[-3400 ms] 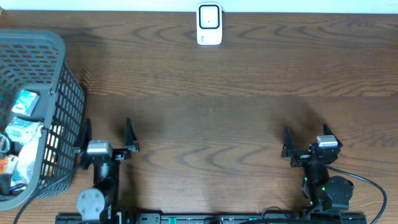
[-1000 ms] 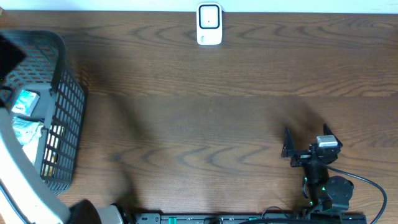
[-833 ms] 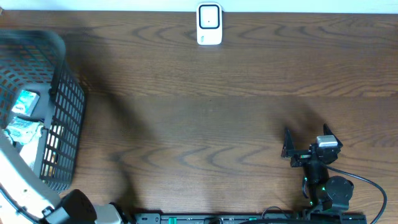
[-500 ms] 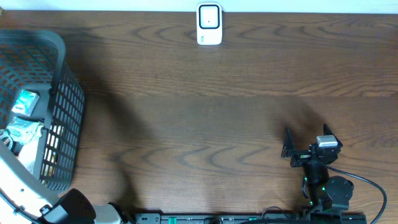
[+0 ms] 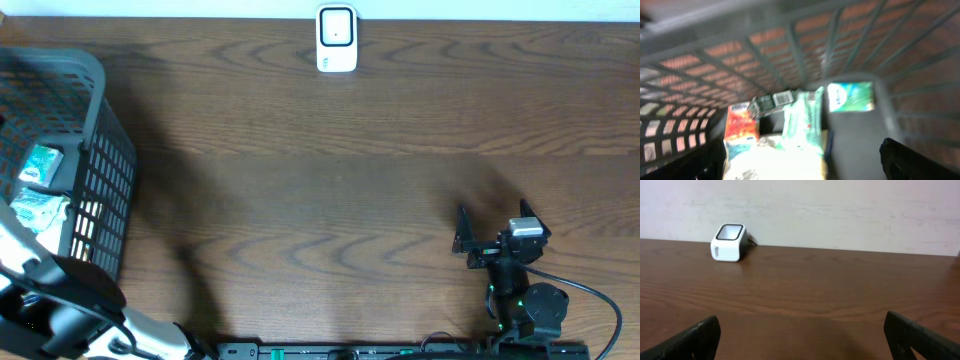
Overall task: Scan the item barcode
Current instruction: 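Grasp the green wet-wipe pack in the basket with the left gripper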
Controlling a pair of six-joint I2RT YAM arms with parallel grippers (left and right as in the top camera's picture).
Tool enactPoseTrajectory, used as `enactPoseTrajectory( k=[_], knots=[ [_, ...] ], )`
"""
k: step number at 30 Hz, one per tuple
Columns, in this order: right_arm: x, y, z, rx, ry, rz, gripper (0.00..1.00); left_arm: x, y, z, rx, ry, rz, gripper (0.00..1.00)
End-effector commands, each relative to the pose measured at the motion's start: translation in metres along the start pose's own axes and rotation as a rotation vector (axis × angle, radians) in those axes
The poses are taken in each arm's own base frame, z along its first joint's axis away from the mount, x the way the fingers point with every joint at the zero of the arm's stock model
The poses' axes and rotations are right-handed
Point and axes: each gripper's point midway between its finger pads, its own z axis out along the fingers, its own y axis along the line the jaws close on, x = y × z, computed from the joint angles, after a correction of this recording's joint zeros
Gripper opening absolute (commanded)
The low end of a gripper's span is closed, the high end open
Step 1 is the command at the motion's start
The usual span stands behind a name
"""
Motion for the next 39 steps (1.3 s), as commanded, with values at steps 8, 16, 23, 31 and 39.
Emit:
enactPoseTrajectory(
  k=[8,16,23,31,39],
  knots=[
    [0.0,-0.002,0.0,0.009,-0.001,0.014,0.99,0.047,-0.009,0.069,-0.046,0.255,0.095,0.98],
    [0.0,-0.002,0.0,0.009,-0.001,0.014,0.99,0.08,-0.019,0.114,-0.064,0.398,0.123,0.98],
    [0.0,-0.002,0.0,0.009,-0.001,0.014,0.99,0.094,-0.024,0.142,-0.059,0.449,0.25,0.98],
    [0.0,-0.002,0.0,0.009,-0.001,0.014,0.99,0.108,-0.024,0.157,-0.057,0.501,0.337,0.98],
    [0.0,-0.002,0.0,0.009,-0.001,0.014,0.99,0.12,-0.023,0.168,-0.056,0.514,0.354,0.97]
  ],
)
